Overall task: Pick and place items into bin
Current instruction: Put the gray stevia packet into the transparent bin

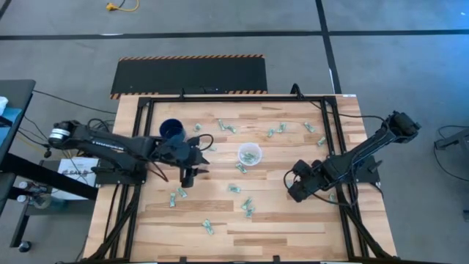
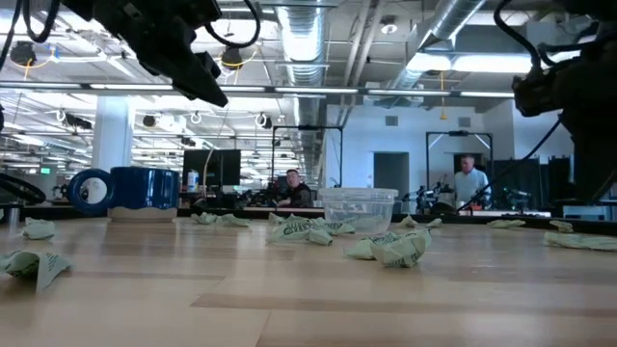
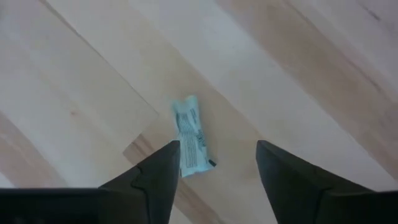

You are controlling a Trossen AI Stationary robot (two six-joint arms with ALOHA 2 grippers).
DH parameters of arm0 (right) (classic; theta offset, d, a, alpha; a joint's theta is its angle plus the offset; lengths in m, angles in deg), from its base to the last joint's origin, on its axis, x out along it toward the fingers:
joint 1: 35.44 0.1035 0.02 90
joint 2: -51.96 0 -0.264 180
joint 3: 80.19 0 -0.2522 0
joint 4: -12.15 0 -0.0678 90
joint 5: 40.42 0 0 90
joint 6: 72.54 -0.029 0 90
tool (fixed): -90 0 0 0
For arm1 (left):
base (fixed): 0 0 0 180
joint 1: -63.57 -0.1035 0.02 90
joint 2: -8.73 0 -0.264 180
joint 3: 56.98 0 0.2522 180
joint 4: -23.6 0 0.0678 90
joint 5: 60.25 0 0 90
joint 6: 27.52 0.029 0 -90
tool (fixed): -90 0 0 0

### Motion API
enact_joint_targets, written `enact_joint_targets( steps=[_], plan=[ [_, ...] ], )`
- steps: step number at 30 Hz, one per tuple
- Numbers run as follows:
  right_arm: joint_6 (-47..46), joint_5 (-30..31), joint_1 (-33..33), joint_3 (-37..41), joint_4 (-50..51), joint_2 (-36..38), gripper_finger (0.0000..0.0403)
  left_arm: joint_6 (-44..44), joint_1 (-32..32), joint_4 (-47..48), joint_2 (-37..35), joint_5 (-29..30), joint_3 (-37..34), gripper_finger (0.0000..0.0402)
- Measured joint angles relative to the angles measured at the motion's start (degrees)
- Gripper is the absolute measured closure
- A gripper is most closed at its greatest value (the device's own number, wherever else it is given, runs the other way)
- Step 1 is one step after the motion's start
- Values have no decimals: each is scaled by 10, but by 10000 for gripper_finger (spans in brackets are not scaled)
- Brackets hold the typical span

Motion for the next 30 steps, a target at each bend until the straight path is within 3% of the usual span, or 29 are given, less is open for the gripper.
enact_joint_targets(
  steps=[13,21,30],
  plan=[
    [0,1,18,32,-75,-3,211,14,37,-110,-117,106,-104,265],
    [4,-17,17,32,-106,-70,233,13,37,-151,-181,117,-149,265],
    [5,-20,15,27,-112,-116,249,10,37,-158,-191,117,-153,265]
  ],
)
